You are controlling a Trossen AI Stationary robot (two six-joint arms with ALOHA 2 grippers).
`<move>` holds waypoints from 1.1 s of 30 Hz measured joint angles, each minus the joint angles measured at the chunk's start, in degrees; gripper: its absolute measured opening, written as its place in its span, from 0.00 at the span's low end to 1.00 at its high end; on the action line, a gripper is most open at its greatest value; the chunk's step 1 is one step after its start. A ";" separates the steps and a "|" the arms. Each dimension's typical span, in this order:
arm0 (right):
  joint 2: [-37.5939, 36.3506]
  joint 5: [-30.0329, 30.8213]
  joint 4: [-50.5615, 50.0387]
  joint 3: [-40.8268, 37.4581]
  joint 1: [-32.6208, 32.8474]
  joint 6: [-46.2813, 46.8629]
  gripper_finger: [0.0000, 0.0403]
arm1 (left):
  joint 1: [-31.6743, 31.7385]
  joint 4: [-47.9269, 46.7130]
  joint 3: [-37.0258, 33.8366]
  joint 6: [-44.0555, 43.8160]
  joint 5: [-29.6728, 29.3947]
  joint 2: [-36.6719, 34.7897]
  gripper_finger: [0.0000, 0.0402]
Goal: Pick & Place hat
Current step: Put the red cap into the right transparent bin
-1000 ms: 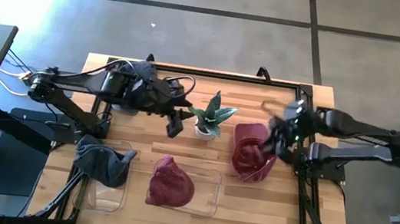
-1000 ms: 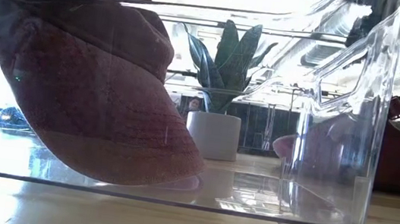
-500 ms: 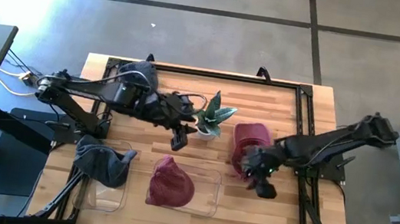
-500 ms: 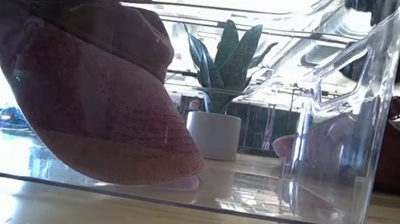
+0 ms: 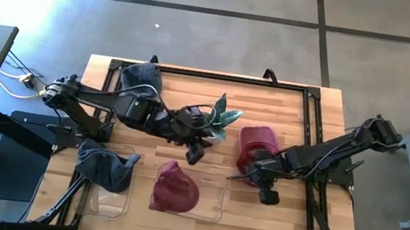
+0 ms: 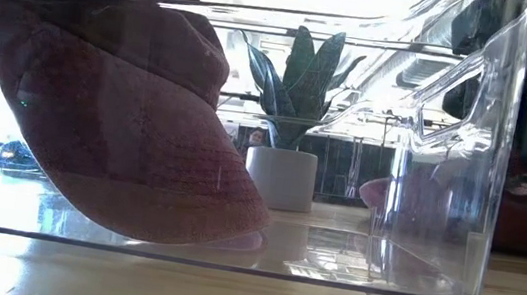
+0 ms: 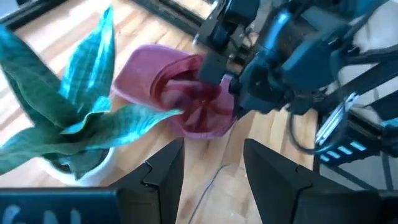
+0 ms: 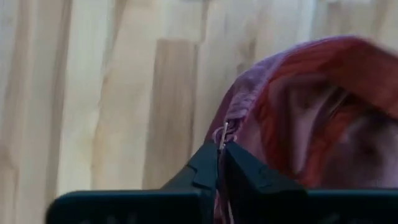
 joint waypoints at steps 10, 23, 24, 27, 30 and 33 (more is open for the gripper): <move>-12.89 -16.31 -0.04 0.02 -3.08 6.90 0.02 | -2.10 1.38 -0.12 -1.05 -3.53 0.94 0.40; -13.61 5.79 3.35 -7.87 -20.39 -2.73 0.04 | -1.25 3.06 -0.04 -0.26 -6.10 0.79 0.40; -13.10 7.00 5.10 -9.16 -21.30 -2.93 0.04 | -1.28 3.08 -0.04 -0.69 -6.20 0.79 0.40; -11.89 13.07 7.75 -12.19 -23.37 -1.59 0.04 | -1.36 3.12 -0.04 -1.43 -5.95 0.79 0.40; -11.85 18.15 7.91 -13.27 -24.70 -0.36 0.05 | -1.33 4.04 -0.04 -1.91 -4.81 0.79 0.40; -12.47 20.48 7.96 -13.29 -25.59 -1.74 0.10 | -1.31 5.66 -0.04 -2.14 -4.46 0.79 0.40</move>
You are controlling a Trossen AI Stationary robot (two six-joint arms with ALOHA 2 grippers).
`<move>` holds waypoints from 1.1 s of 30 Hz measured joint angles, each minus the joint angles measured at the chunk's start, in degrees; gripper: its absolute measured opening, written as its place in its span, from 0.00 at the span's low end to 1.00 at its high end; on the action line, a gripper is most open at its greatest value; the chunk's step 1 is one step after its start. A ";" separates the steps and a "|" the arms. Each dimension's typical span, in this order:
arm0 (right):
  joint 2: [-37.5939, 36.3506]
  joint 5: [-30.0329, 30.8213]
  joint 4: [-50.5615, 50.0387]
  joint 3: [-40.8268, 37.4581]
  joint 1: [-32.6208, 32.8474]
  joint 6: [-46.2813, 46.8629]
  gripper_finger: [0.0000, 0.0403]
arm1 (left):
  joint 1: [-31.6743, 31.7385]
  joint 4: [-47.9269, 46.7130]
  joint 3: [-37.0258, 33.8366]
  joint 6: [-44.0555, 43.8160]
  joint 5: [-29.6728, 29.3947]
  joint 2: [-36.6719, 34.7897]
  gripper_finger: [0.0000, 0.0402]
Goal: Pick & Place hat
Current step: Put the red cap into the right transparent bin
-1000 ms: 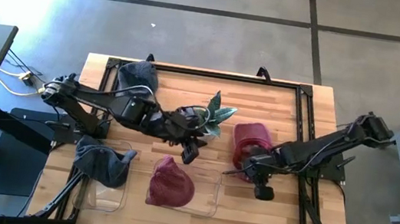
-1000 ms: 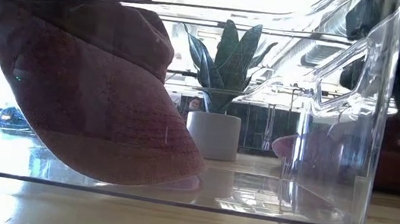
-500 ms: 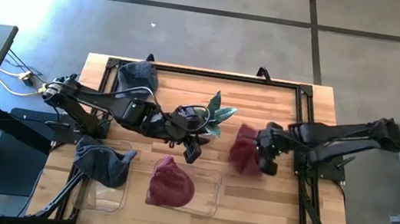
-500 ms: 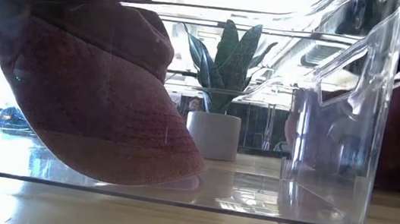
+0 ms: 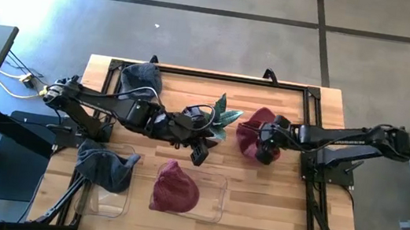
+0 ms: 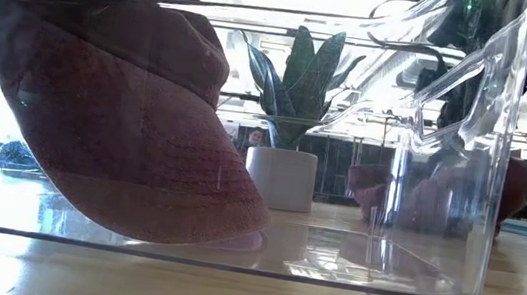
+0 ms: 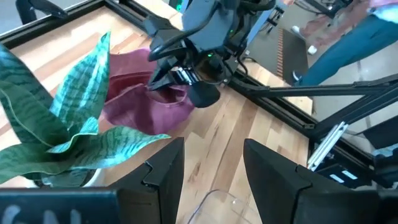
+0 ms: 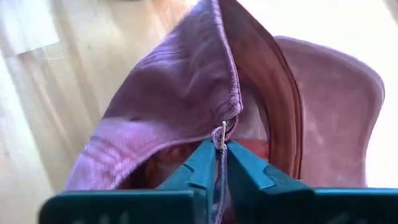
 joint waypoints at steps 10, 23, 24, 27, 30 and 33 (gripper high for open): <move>-4.28 8.49 -6.70 3.62 -3.73 7.14 0.45 | 0.00 0.37 0.00 -0.19 0.06 0.00 0.40; -6.97 -35.17 -4.39 4.63 -0.83 9.91 0.37 | 0.00 0.33 0.00 -0.20 0.39 0.00 0.40; -6.25 -33.25 -3.25 3.33 -0.19 10.38 0.35 | 0.00 0.33 0.00 -0.18 0.35 0.00 0.40; -4.26 -15.68 -6.85 0.90 0.53 15.76 0.29 | -0.02 0.31 0.00 0.03 0.27 0.00 0.40; -4.05 2.01 -15.27 1.20 0.28 24.29 0.25 | 0.00 0.31 0.00 0.04 0.18 0.00 0.40; -5.74 5.88 -16.71 3.45 -0.07 23.43 0.24 | -0.02 0.29 0.00 -0.18 0.17 0.00 0.40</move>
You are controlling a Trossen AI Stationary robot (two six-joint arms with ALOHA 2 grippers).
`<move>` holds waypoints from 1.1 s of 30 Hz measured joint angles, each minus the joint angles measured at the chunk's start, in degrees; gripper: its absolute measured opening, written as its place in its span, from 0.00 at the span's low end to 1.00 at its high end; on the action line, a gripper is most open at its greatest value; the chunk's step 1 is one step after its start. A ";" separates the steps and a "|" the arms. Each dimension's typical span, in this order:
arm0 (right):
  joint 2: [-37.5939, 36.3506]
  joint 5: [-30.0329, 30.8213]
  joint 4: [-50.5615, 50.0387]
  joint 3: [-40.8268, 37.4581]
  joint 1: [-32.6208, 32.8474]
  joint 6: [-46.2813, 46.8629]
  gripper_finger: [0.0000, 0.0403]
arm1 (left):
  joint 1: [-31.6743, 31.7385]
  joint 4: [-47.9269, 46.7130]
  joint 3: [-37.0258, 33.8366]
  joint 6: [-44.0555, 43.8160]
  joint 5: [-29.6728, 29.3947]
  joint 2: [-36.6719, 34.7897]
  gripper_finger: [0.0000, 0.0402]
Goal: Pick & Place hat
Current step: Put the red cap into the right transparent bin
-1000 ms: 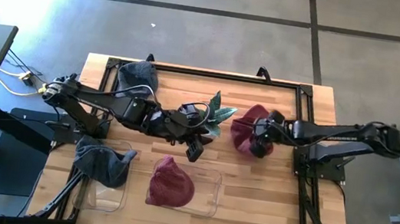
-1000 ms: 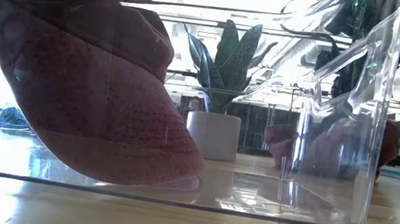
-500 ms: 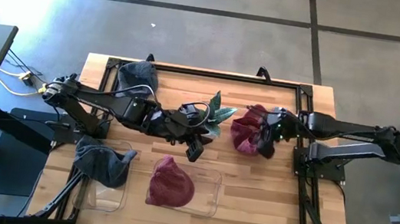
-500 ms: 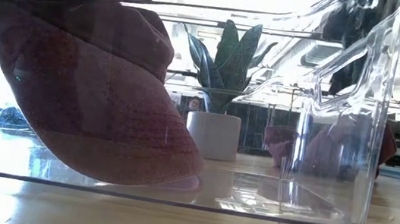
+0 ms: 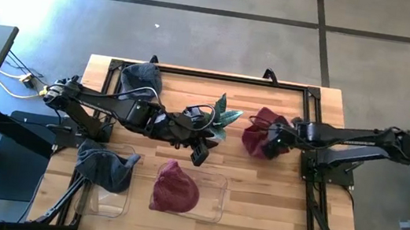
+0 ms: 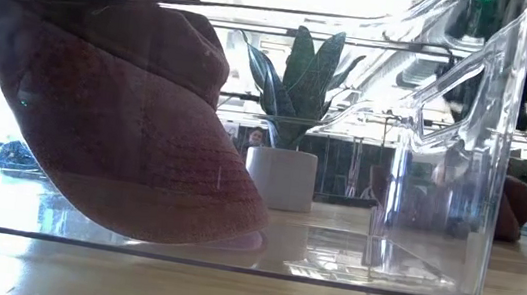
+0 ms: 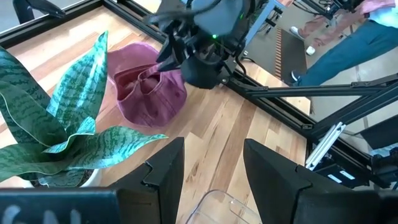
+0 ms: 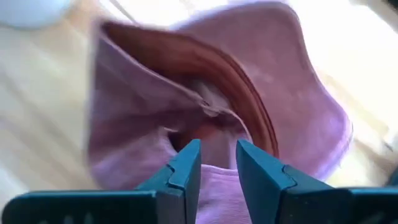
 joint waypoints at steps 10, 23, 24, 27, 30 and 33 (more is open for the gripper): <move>-2.46 -19.32 4.67 2.44 -8.80 -20.65 0.44 | -0.01 0.00 0.00 -0.02 0.26 0.00 0.40; 12.75 -30.00 25.82 1.64 -15.82 -60.40 0.67 | -1.58 -0.19 0.00 -0.51 4.04 0.00 0.40; 14.06 -29.37 27.32 1.64 -15.80 -60.87 0.69 | -1.60 -0.33 0.00 -0.51 4.18 0.00 0.40; 17.99 -29.14 29.93 1.64 -15.77 -62.78 0.75 | -1.56 -0.50 0.00 -0.51 6.08 0.00 0.40; 21.39 -28.69 30.06 1.72 -15.76 -64.95 0.75 | -1.47 -0.52 0.00 -0.44 6.74 0.00 0.40; 23.68 -28.51 27.31 2.84 -15.76 -65.45 0.67 | -1.47 -1.38 0.00 -0.35 6.85 0.00 0.40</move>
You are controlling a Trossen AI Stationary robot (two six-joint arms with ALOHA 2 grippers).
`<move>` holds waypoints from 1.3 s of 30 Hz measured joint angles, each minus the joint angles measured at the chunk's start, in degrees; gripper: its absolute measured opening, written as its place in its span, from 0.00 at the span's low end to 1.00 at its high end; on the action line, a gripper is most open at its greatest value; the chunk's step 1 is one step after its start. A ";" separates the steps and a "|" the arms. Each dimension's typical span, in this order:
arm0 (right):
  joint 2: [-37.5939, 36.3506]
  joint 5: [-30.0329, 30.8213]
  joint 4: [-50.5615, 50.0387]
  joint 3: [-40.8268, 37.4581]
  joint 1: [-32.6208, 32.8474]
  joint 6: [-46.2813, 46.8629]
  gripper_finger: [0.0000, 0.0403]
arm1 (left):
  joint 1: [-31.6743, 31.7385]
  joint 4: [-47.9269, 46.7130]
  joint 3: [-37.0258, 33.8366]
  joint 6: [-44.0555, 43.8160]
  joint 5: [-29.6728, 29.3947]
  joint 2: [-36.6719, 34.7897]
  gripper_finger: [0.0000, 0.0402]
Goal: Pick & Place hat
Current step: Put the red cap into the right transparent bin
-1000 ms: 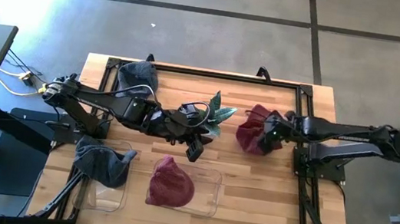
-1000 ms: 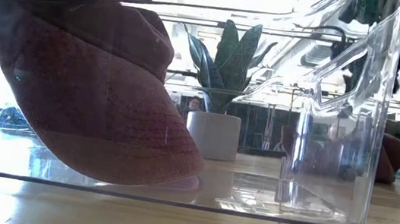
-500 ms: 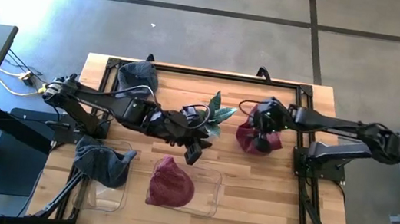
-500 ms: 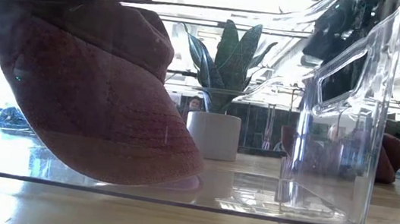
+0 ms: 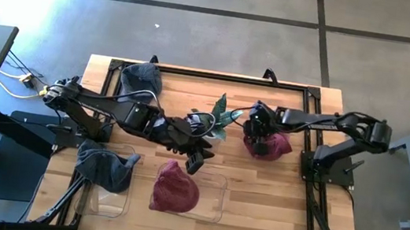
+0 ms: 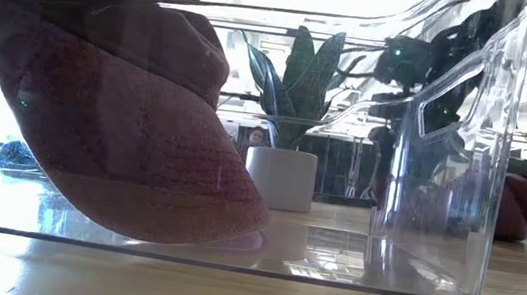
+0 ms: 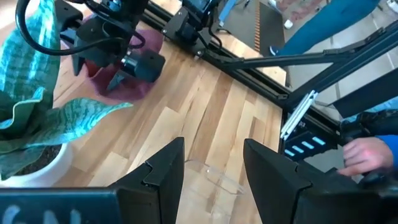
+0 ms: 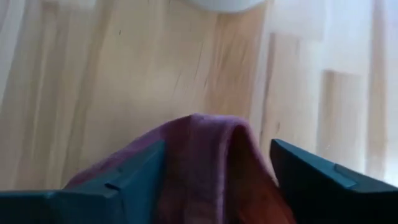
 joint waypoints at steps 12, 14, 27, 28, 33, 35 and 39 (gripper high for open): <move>0.75 3.96 -23.24 12.05 0.00 5.87 0.06 | 0.02 -2.56 0.02 2.11 -2.29 0.00 0.40; -0.33 4.09 -27.23 15.05 -0.02 12.11 0.06 | 0.02 -3.17 0.02 2.32 -3.89 0.00 0.40; -18.94 -6.01 -35.61 18.30 5.55 73.93 0.02 | 6.32 -6.47 0.15 12.49 -4.92 -3.99 0.40; -20.22 -7.06 -35.30 17.65 7.50 79.24 0.03 | 7.08 -7.44 0.15 13.60 -3.85 -4.54 0.40; -23.69 -10.94 -29.98 16.42 18.02 100.26 0.01 | 9.15 -10.79 0.15 18.71 -2.06 -6.99 0.40; -23.91 -6.70 -30.61 16.41 20.09 106.09 0.02 | 9.59 -11.70 0.15 21.21 -2.04 -7.57 0.40; -23.44 5.37 -37.29 14.03 19.79 115.92 0.02 | 10.30 -13.24 0.15 26.00 -2.02 -8.67 0.40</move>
